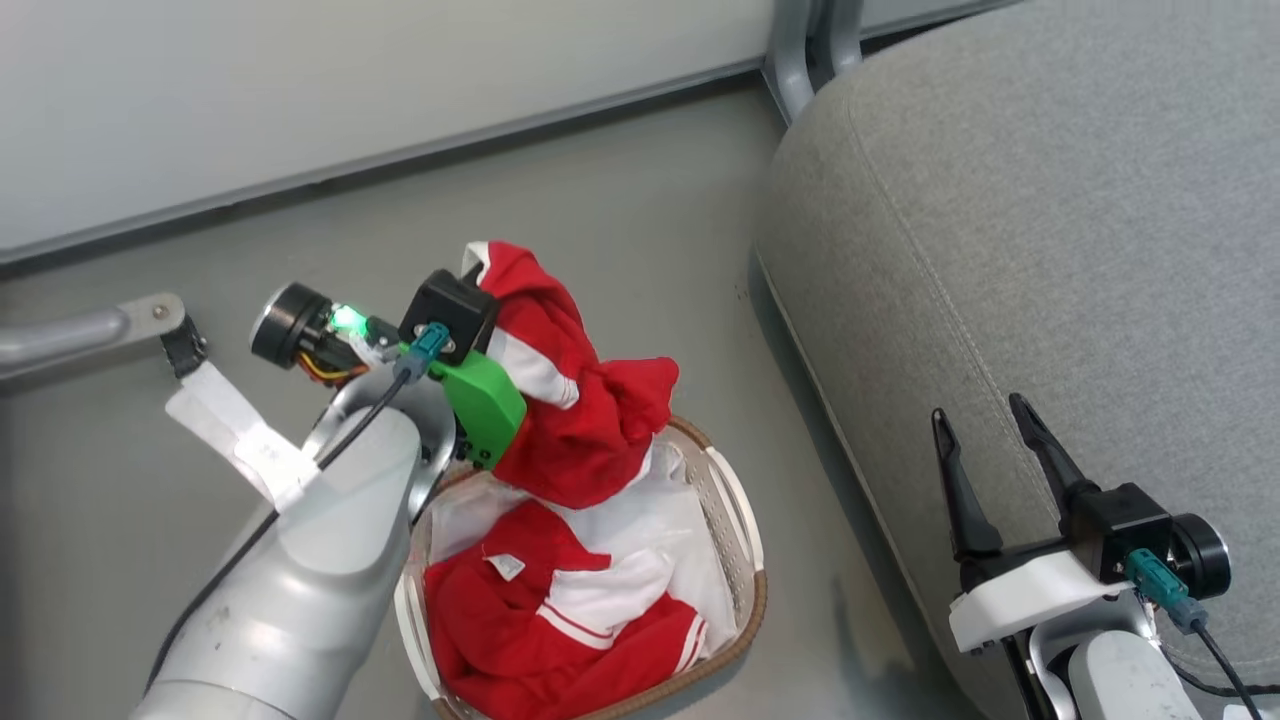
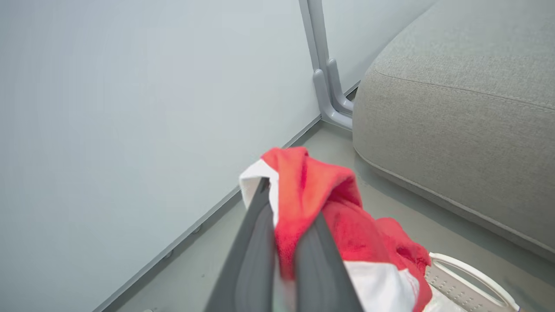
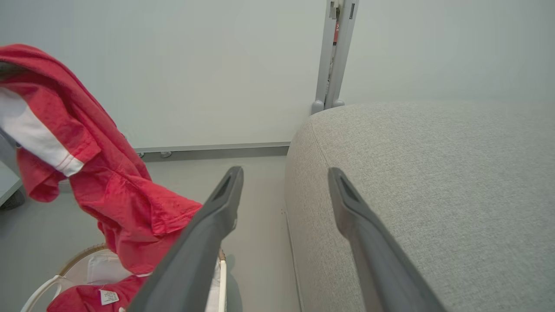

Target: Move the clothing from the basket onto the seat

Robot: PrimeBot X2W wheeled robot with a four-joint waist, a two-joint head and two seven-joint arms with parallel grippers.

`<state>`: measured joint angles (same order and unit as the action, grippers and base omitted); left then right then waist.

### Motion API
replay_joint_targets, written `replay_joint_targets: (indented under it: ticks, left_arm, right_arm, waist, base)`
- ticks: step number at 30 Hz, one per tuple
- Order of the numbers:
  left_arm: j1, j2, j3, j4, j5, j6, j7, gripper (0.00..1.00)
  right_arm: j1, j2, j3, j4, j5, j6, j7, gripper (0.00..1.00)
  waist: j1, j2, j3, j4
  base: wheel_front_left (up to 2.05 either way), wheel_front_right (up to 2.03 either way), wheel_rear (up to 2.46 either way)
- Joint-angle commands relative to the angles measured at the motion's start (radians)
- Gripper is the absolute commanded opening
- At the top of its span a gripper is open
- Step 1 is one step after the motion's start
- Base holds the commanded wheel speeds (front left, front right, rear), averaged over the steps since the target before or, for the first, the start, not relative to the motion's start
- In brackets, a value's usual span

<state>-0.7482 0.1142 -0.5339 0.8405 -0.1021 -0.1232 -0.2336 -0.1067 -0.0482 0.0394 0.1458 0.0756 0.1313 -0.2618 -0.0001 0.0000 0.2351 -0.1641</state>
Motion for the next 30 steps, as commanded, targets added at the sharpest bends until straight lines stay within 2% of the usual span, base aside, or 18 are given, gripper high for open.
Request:
replay_joint_targets:
  ticks: [1,8,18,30]
  left_arm:
    - [-0.023,0.014,-0.012,-0.018,0.005,-0.003,0.009,0.0]
    - [-0.127,0.06,-0.043,-0.115,-0.014,-0.007,0.082,0.0]
    - [-0.244,0.096,-0.036,-0.228,-0.074,-0.006,0.179,0.0]
    - [-0.279,0.071,-0.071,-0.324,-0.125,-0.007,0.248,0.0]
  right_arm:
    - [0.024,-0.004,0.003,0.005,-0.007,-0.001,-0.005,1.0]
    - [0.063,-0.004,0.028,0.014,-0.018,-0.001,-0.005,1.0]
    - [0.05,-0.004,0.072,0.011,-0.035,-0.001,-0.005,1.0]
    - [-0.019,-0.004,0.143,0.06,-0.115,-0.001,-0.005,1.0]
  waist:
    - [0.0001,0.0,-0.127,0.034]
    - [0.0001,0.0,-0.207,0.024]
    - [0.0001,0.0,-0.238,0.012]
    - [0.0001,0.0,-0.263,0.036]
  base:
    - [0.0,0.0,0.0]
    - [0.0,0.0,0.0]
    - [0.0,0.0,0.0]
    - [0.0,0.0,0.0]
